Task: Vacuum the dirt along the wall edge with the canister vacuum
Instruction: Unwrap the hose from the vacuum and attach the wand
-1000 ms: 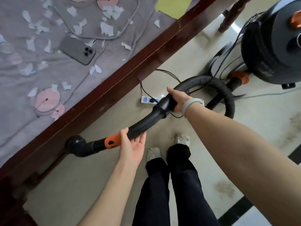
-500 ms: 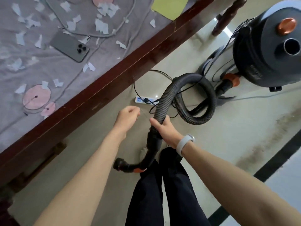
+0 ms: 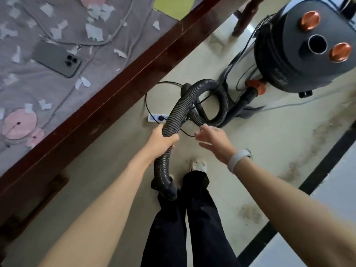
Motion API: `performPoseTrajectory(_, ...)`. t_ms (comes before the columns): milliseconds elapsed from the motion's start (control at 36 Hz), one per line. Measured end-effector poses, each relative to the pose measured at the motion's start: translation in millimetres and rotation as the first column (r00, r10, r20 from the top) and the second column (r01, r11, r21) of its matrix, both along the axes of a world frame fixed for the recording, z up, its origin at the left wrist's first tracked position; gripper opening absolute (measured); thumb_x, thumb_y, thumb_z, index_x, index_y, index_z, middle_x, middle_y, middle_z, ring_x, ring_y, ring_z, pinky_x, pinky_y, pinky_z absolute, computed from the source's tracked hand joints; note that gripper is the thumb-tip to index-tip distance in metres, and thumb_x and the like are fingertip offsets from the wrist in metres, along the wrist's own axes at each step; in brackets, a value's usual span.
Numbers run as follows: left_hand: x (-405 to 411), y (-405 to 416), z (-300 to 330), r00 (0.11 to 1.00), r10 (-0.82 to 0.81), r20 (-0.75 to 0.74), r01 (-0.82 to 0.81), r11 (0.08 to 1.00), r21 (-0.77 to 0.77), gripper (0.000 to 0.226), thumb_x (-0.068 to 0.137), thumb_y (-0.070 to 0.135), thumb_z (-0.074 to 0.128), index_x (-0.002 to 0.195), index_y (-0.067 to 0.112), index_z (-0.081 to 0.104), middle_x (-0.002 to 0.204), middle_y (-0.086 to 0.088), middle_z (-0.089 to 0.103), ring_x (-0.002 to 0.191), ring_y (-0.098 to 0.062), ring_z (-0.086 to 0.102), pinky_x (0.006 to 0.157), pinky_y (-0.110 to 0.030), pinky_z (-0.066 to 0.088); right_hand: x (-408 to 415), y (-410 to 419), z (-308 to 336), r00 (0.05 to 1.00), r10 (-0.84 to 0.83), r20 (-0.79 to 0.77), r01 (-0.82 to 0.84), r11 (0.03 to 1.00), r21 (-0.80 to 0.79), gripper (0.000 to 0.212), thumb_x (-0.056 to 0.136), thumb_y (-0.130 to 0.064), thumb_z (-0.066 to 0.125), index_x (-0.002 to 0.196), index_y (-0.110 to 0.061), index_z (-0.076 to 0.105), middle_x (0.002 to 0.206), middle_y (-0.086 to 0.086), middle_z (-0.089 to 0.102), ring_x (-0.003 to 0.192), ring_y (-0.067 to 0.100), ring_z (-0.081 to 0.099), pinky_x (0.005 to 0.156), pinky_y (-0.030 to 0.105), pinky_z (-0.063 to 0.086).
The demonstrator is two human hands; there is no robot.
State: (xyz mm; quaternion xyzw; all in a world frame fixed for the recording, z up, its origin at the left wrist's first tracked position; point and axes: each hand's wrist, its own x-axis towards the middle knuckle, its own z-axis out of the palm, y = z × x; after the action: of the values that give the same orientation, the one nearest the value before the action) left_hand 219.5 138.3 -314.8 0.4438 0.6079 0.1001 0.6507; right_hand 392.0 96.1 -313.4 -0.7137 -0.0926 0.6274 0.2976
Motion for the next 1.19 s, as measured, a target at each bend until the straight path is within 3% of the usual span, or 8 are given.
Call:
performPoseTrajectory(139, -25, -24, 17, 0.988, -0.153, 0.003, 0.153, 0.988, 0.022, 0.036, 0.077, -0.002, 0.067, 0.09, 0.024, 0.048, 0.078, 0.001, 0.058, 0.063, -0.011, 0.053, 0.06, -0.022, 0.047, 8, 64, 3, 0.903, -0.266, -0.339, 0.28, 0.96, -0.008, 0.064, 0.099, -0.052, 0.042, 0.144, -0.009, 0.033, 0.135, 0.013, 0.053, 0.119, 0.028, 0.057, 0.089, 0.04, 0.049)
performPoseTrajectory(250, -31, -23, 22, 0.977, -0.211, 0.028, 0.211, 0.977, 0.011, 0.039, 0.075, 0.0, 0.071, 0.089, 0.025, 0.043, 0.081, 0.001, 0.057, 0.053, 0.002, 0.051, 0.053, -0.015, 0.044, -10, 98, 8, 0.863, -0.344, -0.371, 0.358, 0.933, -0.033, 0.044, 0.099, -0.04, 0.05, 0.127, -0.007, 0.046, 0.104, 0.011, 0.057, 0.085, 0.025, 0.061, 0.083, 0.042, 0.049)
performPoseTrajectory(528, -48, -21, 5, 0.975, -0.189, -0.112, 0.188, 0.982, -0.024, 0.043, 0.071, 0.001, 0.079, 0.1, 0.017, 0.051, 0.1, -0.01, 0.065, 0.092, -0.026, 0.062, 0.087, -0.039, 0.05, -48, 115, 25, 0.943, -0.061, -0.326, 0.129, 0.973, 0.19, 0.015, 0.101, -0.019, 0.047, 0.096, -0.006, 0.041, 0.074, 0.011, 0.053, 0.058, 0.021, 0.059, 0.056, 0.033, 0.054)
performPoseTrajectory(667, -53, -41, 4, 0.946, -0.314, -0.076, 0.309, 0.948, -0.074, 0.035, 0.07, -0.002, 0.08, 0.084, 0.019, 0.056, 0.087, -0.003, 0.064, 0.081, -0.016, 0.059, 0.069, -0.012, 0.045, -49, 74, 34, 0.924, -0.024, -0.382, 0.121, 0.965, 0.232, 0.011, 0.101, -0.017, 0.045, 0.105, -0.007, 0.041, 0.076, 0.011, 0.052, 0.061, 0.022, 0.061, 0.058, 0.035, 0.055)
performPoseTrajectory(833, -66, -61, -5, 0.858, -0.512, -0.033, 0.491, 0.838, -0.238, 0.041, 0.072, 0.002, 0.079, 0.107, 0.009, 0.06, 0.096, 0.001, 0.065, 0.083, -0.005, 0.059, 0.068, -0.01, 0.045, -50, 9, 42, 0.883, -0.025, -0.469, 0.191, 0.931, 0.311, 0.006, 0.1, -0.002, 0.04, 0.1, -0.008, 0.039, 0.083, 0.014, 0.052, 0.074, 0.028, 0.058, 0.077, 0.042, 0.052)
performPoseTrajectory(944, -71, -61, -3, 0.79, -0.612, -0.047, 0.583, 0.772, -0.254, 0.043, 0.069, -0.002, 0.077, 0.108, 0.006, 0.058, 0.097, -0.006, 0.062, 0.086, -0.015, 0.057, 0.078, -0.037, 0.051, -51, -30, 42, 0.848, -0.168, -0.502, 0.344, 0.896, 0.28, 0.014, 0.097, 0.001, 0.044, 0.106, -0.008, 0.038, 0.083, 0.014, 0.051, 0.076, 0.03, 0.057, 0.081, 0.042, 0.053)
performPoseTrajectory(1083, -58, -58, 13, 0.762, -0.639, -0.107, 0.628, 0.769, -0.119, 0.033, 0.074, 0.003, 0.075, 0.097, 0.017, 0.056, 0.081, 0.004, 0.054, 0.076, -0.014, 0.052, 0.064, -0.022, 0.041, -24, -55, 46, 0.677, -0.494, -0.545, 0.629, 0.773, 0.081, 0.01, 0.096, -0.015, 0.052, 0.094, -0.006, 0.047, 0.08, 0.012, 0.057, 0.075, 0.026, 0.064, 0.078, 0.041, 0.058)
performPoseTrajectory(1194, -41, -53, 39, 0.808, -0.518, -0.282, 0.574, 0.8, 0.174, 0.037, 0.071, 0.016, 0.075, 0.098, 0.034, 0.056, 0.089, 0.009, 0.061, 0.089, -0.018, 0.058, 0.079, -0.031, 0.046, 1, -72, 56, 0.533, -0.664, -0.525, 0.753, 0.655, -0.064, 0.021, 0.097, -0.023, 0.051, 0.099, -0.003, 0.049, 0.082, 0.013, 0.061, 0.082, 0.025, 0.062, 0.096, 0.046, 0.05)
